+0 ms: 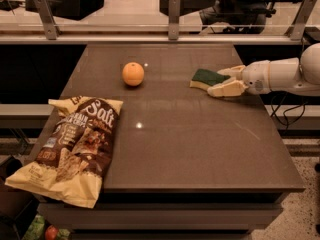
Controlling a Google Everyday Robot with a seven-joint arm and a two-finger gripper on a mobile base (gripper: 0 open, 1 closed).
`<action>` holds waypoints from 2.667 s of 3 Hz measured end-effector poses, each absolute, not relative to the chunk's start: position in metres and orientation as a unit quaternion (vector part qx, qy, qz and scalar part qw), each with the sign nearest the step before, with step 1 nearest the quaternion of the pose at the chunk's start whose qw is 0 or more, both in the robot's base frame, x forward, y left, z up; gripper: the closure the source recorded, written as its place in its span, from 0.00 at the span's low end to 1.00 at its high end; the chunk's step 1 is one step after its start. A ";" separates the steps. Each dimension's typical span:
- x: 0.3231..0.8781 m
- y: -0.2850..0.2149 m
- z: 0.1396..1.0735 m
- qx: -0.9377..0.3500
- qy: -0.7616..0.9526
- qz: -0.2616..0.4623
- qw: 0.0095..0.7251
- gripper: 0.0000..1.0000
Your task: Move sponge near brown chip bag
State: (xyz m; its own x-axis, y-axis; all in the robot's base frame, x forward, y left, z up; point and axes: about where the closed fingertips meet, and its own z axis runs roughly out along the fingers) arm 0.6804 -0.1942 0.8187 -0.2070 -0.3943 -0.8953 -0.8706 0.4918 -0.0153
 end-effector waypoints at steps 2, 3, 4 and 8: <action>0.681 -0.192 0.818 -0.433 0.731 0.262 0.457 1.00; 0.681 -0.192 0.818 -0.433 0.731 0.262 0.457 1.00; 0.681 -0.192 0.819 -0.433 0.731 0.261 0.457 1.00; 0.681 -0.192 0.819 -0.433 0.732 0.261 0.457 1.00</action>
Offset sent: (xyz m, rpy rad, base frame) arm 0.0004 0.0022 -0.0008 0.0009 0.0014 0.0035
